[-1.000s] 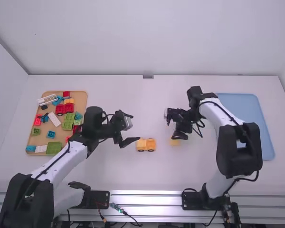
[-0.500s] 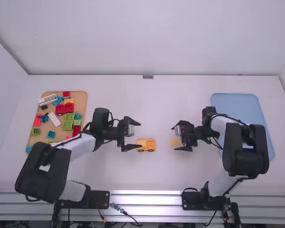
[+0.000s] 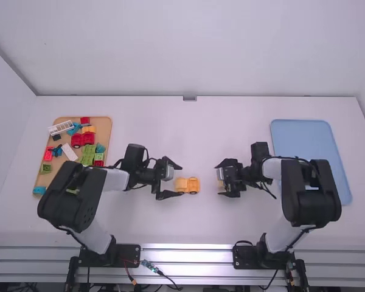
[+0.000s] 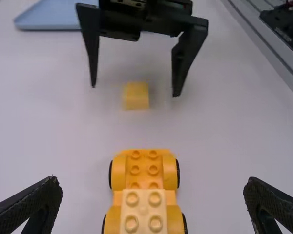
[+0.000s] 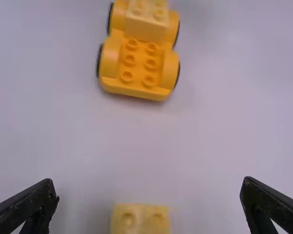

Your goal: Assemble lego blocks to make yellow taxi

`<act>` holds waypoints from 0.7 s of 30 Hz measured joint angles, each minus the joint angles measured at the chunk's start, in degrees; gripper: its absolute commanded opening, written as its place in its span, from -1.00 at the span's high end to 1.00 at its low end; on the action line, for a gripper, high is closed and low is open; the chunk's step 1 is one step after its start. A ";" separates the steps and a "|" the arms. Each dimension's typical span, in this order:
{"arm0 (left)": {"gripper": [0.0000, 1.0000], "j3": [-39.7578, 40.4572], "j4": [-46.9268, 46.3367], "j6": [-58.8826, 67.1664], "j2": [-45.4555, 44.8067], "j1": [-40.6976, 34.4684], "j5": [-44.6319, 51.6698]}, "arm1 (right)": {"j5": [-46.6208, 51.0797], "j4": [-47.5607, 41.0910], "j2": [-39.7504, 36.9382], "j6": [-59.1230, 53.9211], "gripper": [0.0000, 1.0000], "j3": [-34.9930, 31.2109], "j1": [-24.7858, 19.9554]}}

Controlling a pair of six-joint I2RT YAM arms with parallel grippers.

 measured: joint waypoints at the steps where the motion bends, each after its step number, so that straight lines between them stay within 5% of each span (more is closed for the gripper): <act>1: -0.98 0.00 0.37 0.35 0.33 -0.20 -0.24 | 0.42 1.33 0.00 1.18 -0.98 -0.31 0.44; 8: -0.98 0.00 2.47 1.66 3.04 -0.68 -1.33 | 2.25 3.63 0.00 6.27 -0.95 -1.66 1.55; 21: -0.98 0.00 2.93 1.99 3.74 -0.74 -1.73 | 0.59 -1.79 0.00 4.83 -1.00 -1.64 -4.94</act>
